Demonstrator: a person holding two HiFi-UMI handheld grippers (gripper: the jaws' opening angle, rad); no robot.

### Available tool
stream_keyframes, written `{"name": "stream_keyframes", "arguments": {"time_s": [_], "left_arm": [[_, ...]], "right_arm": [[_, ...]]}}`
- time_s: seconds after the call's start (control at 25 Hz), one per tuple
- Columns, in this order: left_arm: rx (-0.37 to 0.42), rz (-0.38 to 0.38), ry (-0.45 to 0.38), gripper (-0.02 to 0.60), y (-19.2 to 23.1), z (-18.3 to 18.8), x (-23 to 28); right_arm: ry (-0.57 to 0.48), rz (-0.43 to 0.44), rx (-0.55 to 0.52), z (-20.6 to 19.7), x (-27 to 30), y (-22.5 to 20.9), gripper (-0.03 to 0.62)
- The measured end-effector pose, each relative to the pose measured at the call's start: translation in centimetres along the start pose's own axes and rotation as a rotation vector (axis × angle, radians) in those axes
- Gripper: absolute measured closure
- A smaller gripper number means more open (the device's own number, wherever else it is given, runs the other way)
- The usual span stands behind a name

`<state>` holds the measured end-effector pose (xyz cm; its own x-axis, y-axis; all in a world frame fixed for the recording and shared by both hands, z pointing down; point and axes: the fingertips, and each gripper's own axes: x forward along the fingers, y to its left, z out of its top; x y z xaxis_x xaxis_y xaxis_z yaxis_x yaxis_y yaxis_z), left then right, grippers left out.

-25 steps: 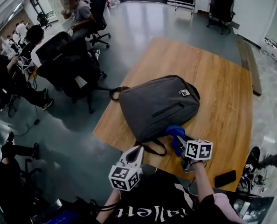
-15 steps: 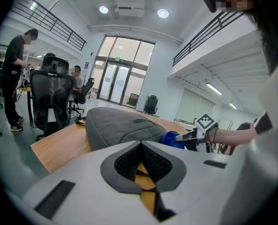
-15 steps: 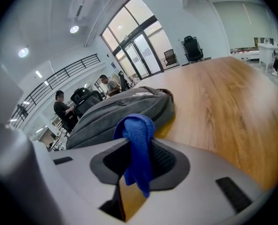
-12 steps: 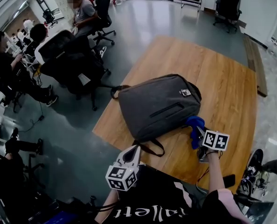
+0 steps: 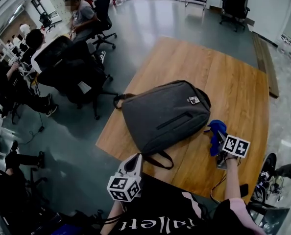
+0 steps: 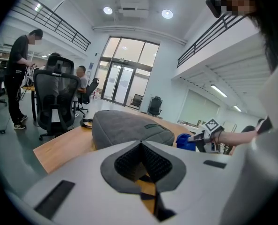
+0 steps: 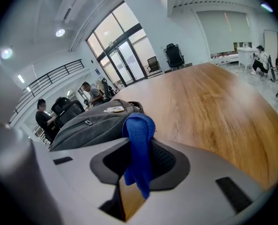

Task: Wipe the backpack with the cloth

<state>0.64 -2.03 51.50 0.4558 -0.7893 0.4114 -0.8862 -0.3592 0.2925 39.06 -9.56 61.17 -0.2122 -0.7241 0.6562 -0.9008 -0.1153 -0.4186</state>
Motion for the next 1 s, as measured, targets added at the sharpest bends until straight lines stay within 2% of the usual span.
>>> {"name": "stream_keyframes", "arguments": {"time_s": [0.32, 0.64, 1.0], "left_arm": [[-0.001, 0.002, -0.018, 0.583, 5.0, 3.1, 1.8], [-0.022, 0.014, -0.002, 0.583, 10.9, 5.0, 4.2], [-0.037, -0.005, 0.042, 0.583, 15.1, 5.5, 7.4]], "right_arm": [[0.058, -0.043, -0.068, 1.2, 2.5, 0.1, 0.490], [0.096, -0.102, -0.126, 6.5, 7.1, -0.2, 0.490], [0.162, -0.122, -0.268, 12.5, 13.1, 1.7, 0.490]]}}
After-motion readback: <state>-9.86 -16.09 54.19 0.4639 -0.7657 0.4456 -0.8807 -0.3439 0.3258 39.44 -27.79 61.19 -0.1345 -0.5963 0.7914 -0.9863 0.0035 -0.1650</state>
